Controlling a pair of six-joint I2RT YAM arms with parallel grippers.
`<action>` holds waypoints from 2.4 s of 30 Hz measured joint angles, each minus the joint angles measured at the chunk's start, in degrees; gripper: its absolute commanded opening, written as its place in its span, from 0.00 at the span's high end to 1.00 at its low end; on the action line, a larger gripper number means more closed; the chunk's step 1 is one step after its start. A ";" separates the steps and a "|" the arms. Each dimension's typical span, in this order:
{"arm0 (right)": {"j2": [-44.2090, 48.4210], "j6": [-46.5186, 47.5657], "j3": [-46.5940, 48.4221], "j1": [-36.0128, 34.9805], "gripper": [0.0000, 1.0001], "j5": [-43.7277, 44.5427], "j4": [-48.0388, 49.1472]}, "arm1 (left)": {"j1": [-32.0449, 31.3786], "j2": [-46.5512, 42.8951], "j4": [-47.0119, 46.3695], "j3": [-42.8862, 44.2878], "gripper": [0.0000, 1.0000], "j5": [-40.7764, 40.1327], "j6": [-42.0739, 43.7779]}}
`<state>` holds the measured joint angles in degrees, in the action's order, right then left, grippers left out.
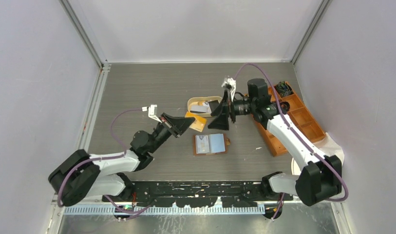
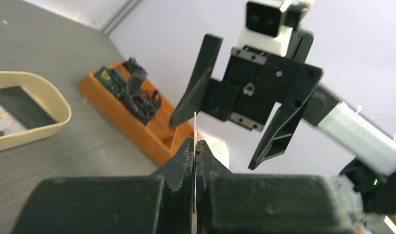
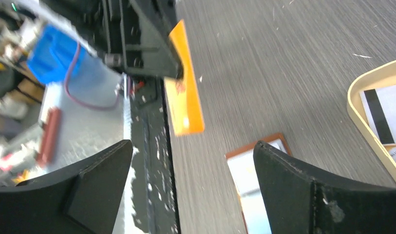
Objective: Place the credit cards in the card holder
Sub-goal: Insert the credit card into the card holder.
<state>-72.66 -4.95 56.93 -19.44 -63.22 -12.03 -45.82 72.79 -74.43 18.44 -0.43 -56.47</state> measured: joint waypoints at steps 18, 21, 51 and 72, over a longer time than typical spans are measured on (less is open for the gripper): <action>4.04 33.92 -5.07 -12.61 0.29 -1.49 -19.12 | 2.95 -23.47 54.99 10.38 1.00 35.54 29.97; 3.78 28.35 -6.78 -13.88 0.38 -0.74 -14.08 | 2.95 -21.35 55.78 12.04 1.00 37.07 30.51; -2.12 20.09 -1.64 -16.26 0.99 -3.93 -14.80 | 2.95 -36.74 26.34 -14.56 0.11 22.25 9.66; -5.51 19.26 -0.24 -15.30 0.99 -3.56 -16.70 | 1.49 -45.03 26.21 -17.75 0.21 13.11 8.85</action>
<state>-78.17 14.31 56.69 -34.74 -66.78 -28.73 -44.34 27.77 -48.23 0.69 12.69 -47.62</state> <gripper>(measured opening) 0.040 0.813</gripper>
